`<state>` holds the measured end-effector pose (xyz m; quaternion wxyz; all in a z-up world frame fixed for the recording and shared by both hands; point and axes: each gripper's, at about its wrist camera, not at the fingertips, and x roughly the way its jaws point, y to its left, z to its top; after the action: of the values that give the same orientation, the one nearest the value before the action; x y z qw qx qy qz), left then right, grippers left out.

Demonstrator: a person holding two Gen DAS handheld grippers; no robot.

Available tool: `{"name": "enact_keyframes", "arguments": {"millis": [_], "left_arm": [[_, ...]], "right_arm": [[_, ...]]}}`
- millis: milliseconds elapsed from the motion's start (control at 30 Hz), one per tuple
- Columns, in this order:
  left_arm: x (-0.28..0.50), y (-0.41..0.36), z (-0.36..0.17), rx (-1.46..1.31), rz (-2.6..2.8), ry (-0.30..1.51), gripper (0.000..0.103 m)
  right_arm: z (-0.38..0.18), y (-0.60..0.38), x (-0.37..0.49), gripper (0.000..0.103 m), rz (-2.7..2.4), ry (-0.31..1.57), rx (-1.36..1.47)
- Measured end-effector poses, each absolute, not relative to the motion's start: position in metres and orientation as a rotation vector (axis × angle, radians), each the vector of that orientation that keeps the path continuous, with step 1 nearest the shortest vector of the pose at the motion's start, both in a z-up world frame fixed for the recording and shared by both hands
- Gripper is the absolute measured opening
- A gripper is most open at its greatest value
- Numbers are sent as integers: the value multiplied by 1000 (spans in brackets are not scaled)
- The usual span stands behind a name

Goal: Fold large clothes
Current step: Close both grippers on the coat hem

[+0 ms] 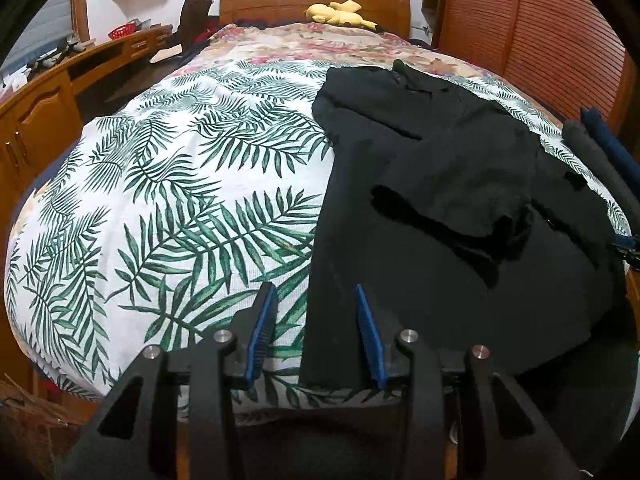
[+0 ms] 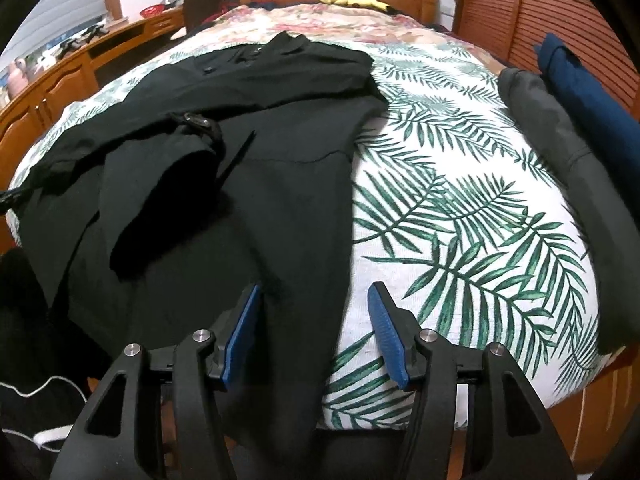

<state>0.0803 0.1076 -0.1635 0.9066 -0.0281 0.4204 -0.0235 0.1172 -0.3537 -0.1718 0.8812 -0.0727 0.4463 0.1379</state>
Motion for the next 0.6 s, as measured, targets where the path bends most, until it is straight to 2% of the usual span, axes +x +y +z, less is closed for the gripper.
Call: {"name": "enact_keyframes", "arguments": {"millis": [33, 167, 600], "left_arm": [[80, 108, -164, -59, -49, 868, 39], [80, 107, -164, -56, -43, 861, 39], [66, 103, -164, -64, -55, 857, 39]], "right_arm": [[-171, -352, 116, 57, 316, 932, -136], [-164, -342, 111, 44, 398, 914, -93], [-177, -335, 105, 43, 350, 978, -202]]}}
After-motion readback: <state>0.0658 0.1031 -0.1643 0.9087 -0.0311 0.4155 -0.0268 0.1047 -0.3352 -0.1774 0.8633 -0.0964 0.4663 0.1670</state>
